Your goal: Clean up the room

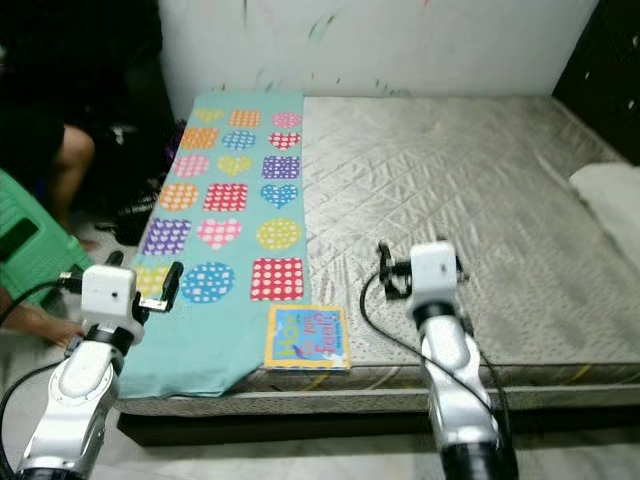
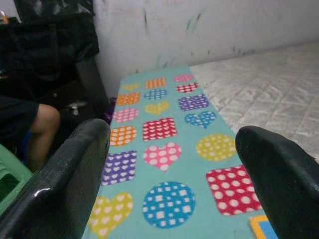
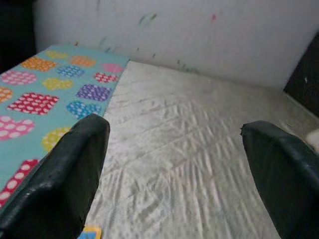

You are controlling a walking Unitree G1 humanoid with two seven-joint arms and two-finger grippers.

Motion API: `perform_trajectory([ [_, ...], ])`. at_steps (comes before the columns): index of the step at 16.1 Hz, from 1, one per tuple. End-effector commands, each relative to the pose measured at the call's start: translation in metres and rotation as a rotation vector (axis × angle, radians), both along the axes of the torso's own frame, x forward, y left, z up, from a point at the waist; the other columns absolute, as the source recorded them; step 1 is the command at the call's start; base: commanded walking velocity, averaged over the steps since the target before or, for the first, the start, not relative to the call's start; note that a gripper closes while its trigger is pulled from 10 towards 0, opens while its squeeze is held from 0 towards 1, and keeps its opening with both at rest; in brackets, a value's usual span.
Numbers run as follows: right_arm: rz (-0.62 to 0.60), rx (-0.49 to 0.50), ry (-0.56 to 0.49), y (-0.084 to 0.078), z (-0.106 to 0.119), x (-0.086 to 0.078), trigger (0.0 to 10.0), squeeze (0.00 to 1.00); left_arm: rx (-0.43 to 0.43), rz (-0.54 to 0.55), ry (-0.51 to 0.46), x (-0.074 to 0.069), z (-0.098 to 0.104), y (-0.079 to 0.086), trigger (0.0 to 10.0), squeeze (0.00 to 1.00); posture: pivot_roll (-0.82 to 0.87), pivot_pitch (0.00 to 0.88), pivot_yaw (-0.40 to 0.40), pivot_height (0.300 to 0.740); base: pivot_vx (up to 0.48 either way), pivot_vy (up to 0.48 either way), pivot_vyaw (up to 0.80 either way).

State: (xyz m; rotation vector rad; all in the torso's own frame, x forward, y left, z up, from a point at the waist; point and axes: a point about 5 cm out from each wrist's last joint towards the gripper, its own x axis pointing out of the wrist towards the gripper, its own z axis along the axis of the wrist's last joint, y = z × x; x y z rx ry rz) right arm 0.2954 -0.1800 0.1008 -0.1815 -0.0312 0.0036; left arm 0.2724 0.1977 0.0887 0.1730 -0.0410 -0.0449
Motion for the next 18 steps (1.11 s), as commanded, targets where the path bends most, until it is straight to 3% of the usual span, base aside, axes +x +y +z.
perform_trajectory([
  [1,-0.017,0.011,-0.043,-0.002,0.010,0.001,10.0,0.00,-0.011,-0.011,-0.006,-0.001,0.001,-0.002,10.0,0.00,-0.24,0.000,0.044,0.740,0.000,0.000,0.00],
  [5,-0.034,0.017,-0.034,-0.013,0.016,0.001,10.0,0.00,-0.070,-0.025,-0.006,0.008,0.002,-0.011,10.0,0.00,-0.27,0.000,0.030,0.740,0.000,0.000,0.00],
  [10,-0.037,0.021,-0.042,-0.017,0.022,0.008,10.0,0.00,-0.087,-0.045,0.001,0.003,0.005,-0.015,10.0,0.00,-0.23,0.000,0.034,0.740,0.000,0.000,-0.62],
  [13,-0.031,0.041,-0.013,-0.013,0.016,0.007,10.0,0.00,-0.106,-0.043,0.018,0.001,0.002,-0.015,10.0,0.00,-0.23,0.000,0.038,0.740,0.000,0.000,0.00],
  [15,0.000,0.038,0.006,-0.003,0.013,0.002,10.0,0.00,-0.120,-0.052,0.031,0.005,0.002,-0.014,10.0,0.00,-0.25,0.000,0.036,0.740,0.000,0.000,0.00],
  [18,0.001,0.049,0.018,-0.003,0.010,-0.002,10.0,0.00,-0.134,-0.050,0.032,0.012,0.005,-0.014,10.0,0.00,-0.24,0.000,0.039,0.740,0.000,0.000,0.00],
])
